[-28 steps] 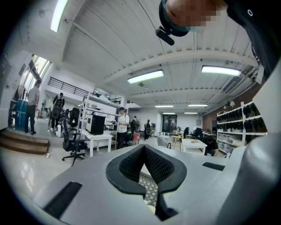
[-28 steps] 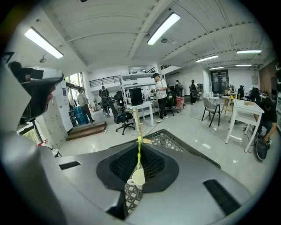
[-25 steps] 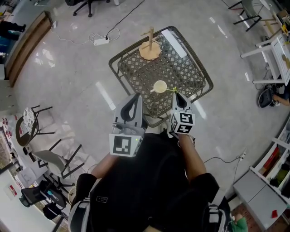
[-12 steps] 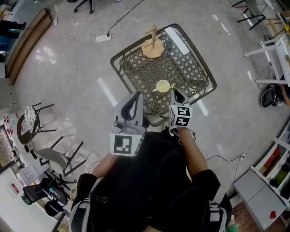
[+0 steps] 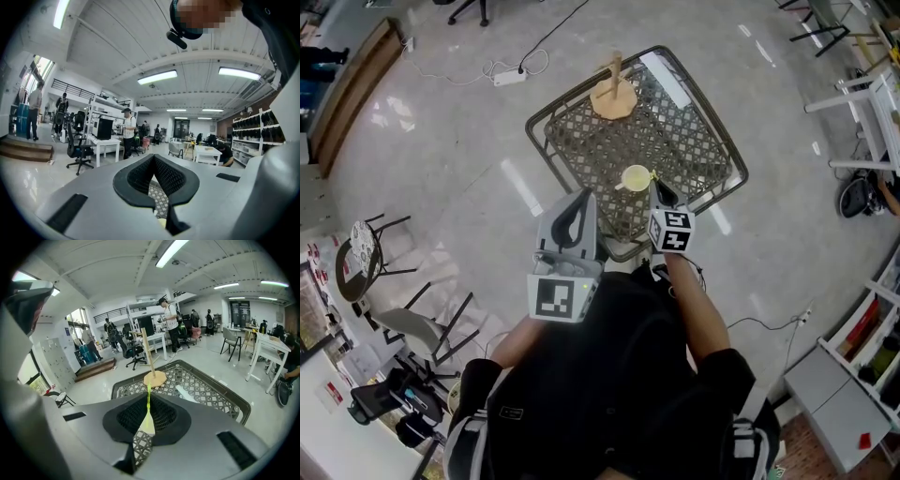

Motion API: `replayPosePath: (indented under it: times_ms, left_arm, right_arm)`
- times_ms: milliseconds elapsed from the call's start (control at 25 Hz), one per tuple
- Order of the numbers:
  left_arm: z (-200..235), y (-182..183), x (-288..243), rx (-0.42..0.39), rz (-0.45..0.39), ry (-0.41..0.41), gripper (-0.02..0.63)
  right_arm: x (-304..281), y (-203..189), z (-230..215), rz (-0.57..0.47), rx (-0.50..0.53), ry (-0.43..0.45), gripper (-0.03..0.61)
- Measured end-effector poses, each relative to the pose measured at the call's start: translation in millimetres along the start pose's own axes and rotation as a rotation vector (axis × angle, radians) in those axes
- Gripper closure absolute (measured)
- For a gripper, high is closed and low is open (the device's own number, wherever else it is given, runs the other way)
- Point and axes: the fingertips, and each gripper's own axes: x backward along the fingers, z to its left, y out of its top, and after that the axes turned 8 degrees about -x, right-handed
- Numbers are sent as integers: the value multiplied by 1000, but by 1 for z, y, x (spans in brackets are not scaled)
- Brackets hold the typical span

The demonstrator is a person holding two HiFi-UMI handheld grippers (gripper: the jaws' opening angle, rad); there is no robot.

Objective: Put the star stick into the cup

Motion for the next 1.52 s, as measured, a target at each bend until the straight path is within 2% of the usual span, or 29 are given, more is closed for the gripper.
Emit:
replayPosePath:
  times_ms: [400,800,1520]
  left_arm:
    - [-2,-6,-6,5,12,1,597]
    - [-4,0,-7,7,8,13,597]
    - [-11,5,-4,11,4,10,597]
  right_arm:
    - [-14,-12,-14,36,-61,4,557]
    - [-22,-4,-36,33,-107,-11,557]
    - [-34,-5,-84,40,-258,-47,557]
